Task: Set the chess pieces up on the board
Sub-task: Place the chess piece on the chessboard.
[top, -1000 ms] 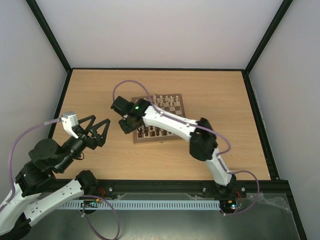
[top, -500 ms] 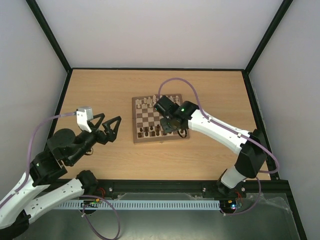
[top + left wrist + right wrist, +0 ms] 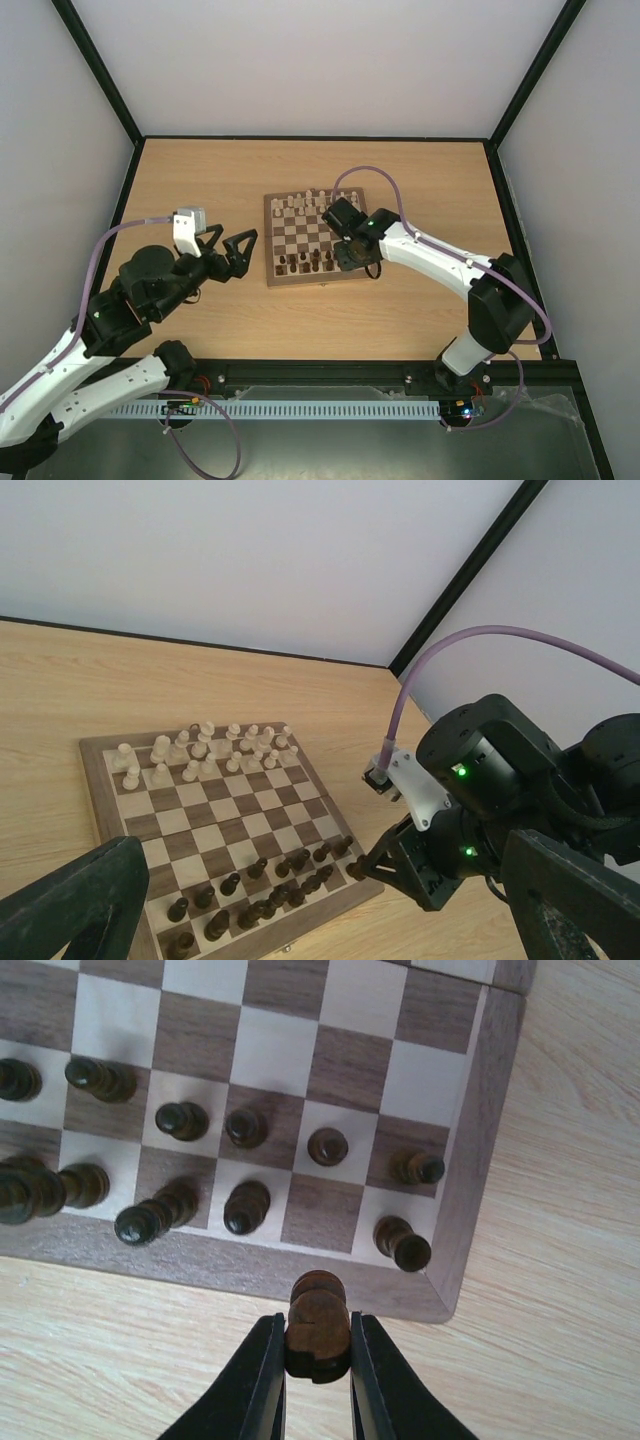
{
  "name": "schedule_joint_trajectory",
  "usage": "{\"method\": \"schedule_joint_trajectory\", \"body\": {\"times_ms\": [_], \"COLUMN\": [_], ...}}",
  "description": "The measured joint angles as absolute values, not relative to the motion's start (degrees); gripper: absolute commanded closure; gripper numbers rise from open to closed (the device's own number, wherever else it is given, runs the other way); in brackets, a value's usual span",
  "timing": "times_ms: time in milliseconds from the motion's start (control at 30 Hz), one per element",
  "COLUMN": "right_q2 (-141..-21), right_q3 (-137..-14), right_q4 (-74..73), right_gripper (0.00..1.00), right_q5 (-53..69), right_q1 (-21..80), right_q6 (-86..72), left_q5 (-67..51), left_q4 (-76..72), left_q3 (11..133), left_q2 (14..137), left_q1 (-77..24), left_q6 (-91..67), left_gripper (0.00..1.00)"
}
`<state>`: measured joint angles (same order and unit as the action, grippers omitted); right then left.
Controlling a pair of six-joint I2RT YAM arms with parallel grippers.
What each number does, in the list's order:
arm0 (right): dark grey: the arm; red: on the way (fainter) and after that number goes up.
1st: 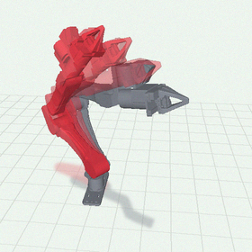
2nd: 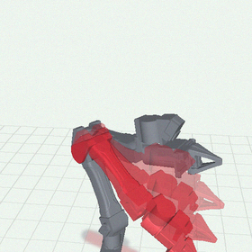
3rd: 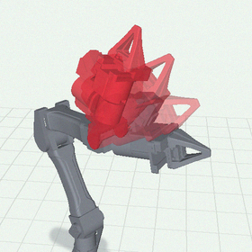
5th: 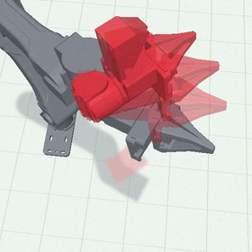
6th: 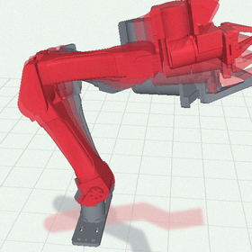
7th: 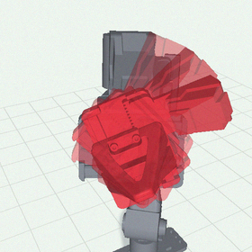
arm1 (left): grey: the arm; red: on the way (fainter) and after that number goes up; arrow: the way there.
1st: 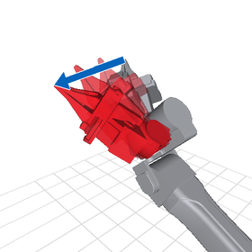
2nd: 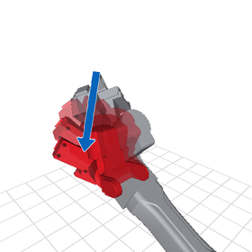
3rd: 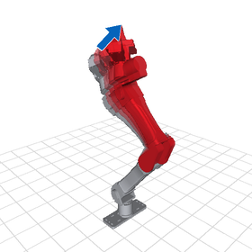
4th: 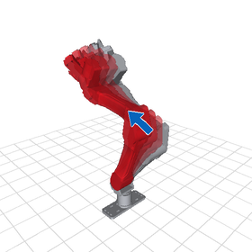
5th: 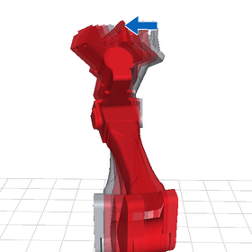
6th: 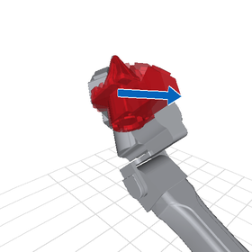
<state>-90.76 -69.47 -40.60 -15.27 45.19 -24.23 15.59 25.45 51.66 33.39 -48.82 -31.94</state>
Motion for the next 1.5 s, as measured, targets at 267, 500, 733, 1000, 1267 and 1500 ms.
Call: {"method": "schedule_joint_trajectory", "body": {"times_ms": [267,500,733,1000,1267,1500], "right_q2": [-92.9,-94.7,-96.6,-97.3,-97.4,-98.0], "right_q3": [-68.9,-68.3,-68.2,-68.2,-68.2,-68.2], "right_q4": [-36.7,-35.4,-34.1,-33.5,-33.3,-33.3], "right_gripper": [0.87,0.87,0.87,0.84,0.83,0.78], "right_q5": [-13.0,-12.0,-11.6,-11.6,-11.6,-11.6], "right_q1": [43.7,42.5,41.7,41.5,41.3,41.3], "right_q6": [-23.0,-22.7,-22.4,-22.3,-22.2,-22.2], "left_q5": [15.5,15.5,15.5,15.5,15.4,15.4], "left_q4": [24.7,24.5,24.1,23.6,23.5,23.4], "left_q3": [51.4,50.5,49.7,49.5,49.1,49.1], "left_q2": [34.1,34.2,34.2,34.2,33.7,33.7], "left_q1": [-48.8,-48.8,-48.8,-48.8,-48.8,-48.8], "left_q6": [-32.2,-32.2,-32.2,-32.2,-32.2,-32.2], "left_gripper": [0.0,0.0,0.0,0.0,0.01,0.0]}}
